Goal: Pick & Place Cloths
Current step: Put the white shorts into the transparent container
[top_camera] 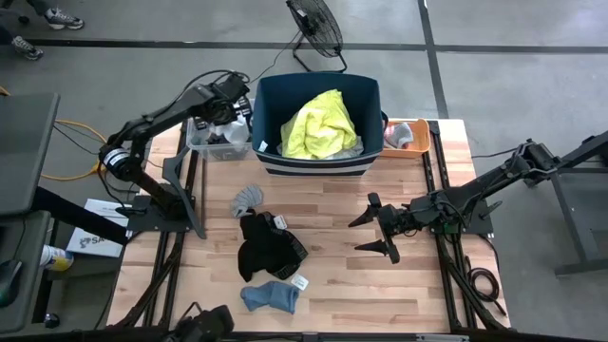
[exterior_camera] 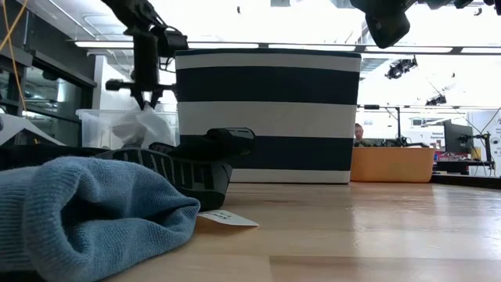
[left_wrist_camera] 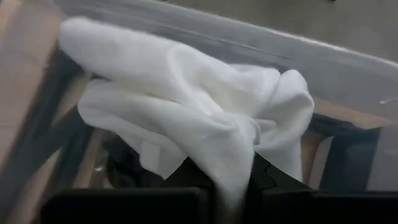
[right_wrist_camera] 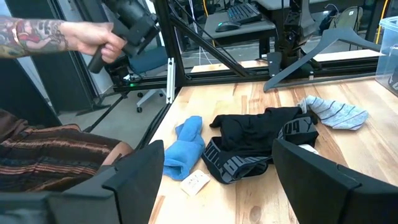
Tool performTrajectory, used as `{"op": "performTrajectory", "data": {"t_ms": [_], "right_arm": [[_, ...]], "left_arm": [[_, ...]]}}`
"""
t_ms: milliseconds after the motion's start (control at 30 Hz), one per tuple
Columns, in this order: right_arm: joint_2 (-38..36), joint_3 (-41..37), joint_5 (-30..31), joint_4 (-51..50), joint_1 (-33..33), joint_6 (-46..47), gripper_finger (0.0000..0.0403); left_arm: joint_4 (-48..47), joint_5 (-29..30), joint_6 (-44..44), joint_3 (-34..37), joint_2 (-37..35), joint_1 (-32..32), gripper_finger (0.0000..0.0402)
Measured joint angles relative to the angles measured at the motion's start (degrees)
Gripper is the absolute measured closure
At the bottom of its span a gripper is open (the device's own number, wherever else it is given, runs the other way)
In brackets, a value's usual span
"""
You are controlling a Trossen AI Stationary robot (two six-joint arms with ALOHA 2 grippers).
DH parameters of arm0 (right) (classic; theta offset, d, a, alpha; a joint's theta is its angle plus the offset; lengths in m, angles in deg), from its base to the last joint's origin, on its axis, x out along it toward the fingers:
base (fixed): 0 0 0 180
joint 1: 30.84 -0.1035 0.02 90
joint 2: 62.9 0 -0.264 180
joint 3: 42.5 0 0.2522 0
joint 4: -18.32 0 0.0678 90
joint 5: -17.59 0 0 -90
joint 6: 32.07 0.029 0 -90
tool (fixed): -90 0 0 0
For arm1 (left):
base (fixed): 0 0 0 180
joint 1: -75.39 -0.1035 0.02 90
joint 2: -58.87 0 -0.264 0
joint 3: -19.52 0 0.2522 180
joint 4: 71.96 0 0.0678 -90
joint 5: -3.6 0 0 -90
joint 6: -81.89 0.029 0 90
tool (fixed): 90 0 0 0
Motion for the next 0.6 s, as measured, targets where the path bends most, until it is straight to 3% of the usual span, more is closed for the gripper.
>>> {"op": "performTrajectory", "data": {"t_ms": [600], "right_arm": [[-0.02, 0.0, 0.0, 0.0, -0.02, 0.01, 0.0111]], "left_arm": [[20.17, -7.08, -4.8, 17.67, 0.04, -3.86, 0.0379]]}}
